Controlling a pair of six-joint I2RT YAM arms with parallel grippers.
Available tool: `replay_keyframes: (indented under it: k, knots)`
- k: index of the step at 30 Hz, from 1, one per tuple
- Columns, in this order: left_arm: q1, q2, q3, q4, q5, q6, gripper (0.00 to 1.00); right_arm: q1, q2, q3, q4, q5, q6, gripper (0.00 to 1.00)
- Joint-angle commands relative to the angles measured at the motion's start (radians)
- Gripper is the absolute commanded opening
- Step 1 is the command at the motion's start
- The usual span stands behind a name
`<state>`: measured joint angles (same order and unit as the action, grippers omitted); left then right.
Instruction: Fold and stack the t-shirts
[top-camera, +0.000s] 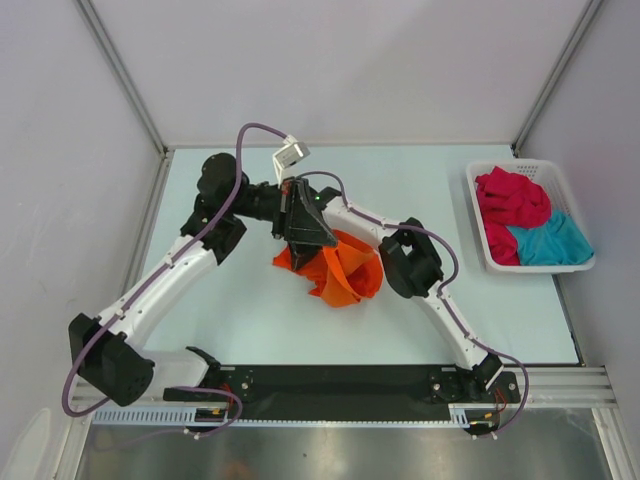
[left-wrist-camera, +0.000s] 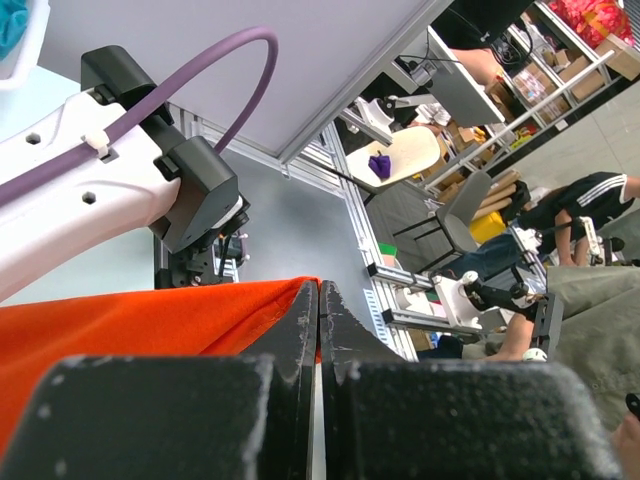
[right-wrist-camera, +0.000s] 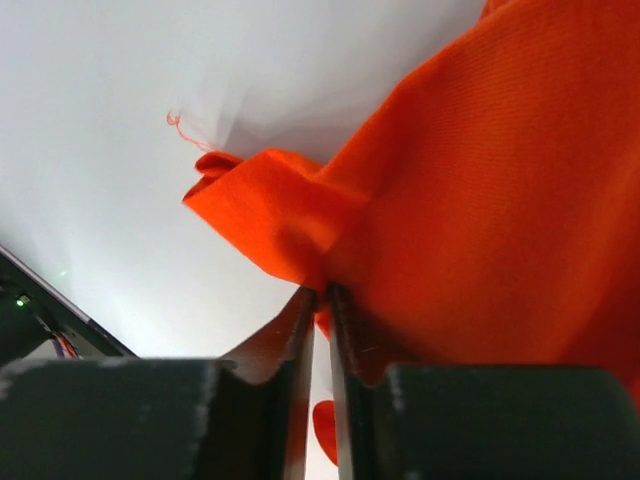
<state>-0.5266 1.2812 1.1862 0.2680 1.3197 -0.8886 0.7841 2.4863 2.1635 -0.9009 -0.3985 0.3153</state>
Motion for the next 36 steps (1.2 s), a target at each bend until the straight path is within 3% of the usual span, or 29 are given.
replay_keyframes:
  k: [1, 3, 11, 21, 25, 31, 36]
  knots:
    - [0.025, -0.066, -0.016, 0.05, 0.009, 0.017, 0.0, 0.015, 0.039, -0.008, 0.01, 0.004, -0.013, 0.12]
    - [0.033, -0.082, -0.017, 0.051, 0.007, 0.013, 0.0, 0.007, 0.037, -0.002, 0.013, 0.006, -0.016, 0.0]
    - [0.085, -0.118, -0.042, 0.051, 0.012, -0.006, 0.0, -0.062, -0.061, 0.022, 0.043, 0.055, -0.03, 0.0]
    - [0.186, -0.111, -0.004, 0.053, 0.027, -0.052, 0.0, -0.331, -0.145, 0.381, -0.096, 0.155, -0.019, 0.0]
    - [0.299, -0.082, 0.03, -0.022, 0.0, -0.04, 0.0, -0.442, -0.298, 0.369, -0.079, 0.184, -0.004, 0.0]
    - [0.52, 0.029, 0.136, -0.3, -0.132, 0.014, 0.0, -0.571, -0.477, 0.314, -0.062, 0.276, -0.01, 0.0]
    - [0.668, 0.109, 0.216, -0.303, -0.188, -0.081, 0.0, -0.641, -0.584, 0.354, -0.07, 0.306, -0.016, 0.0]
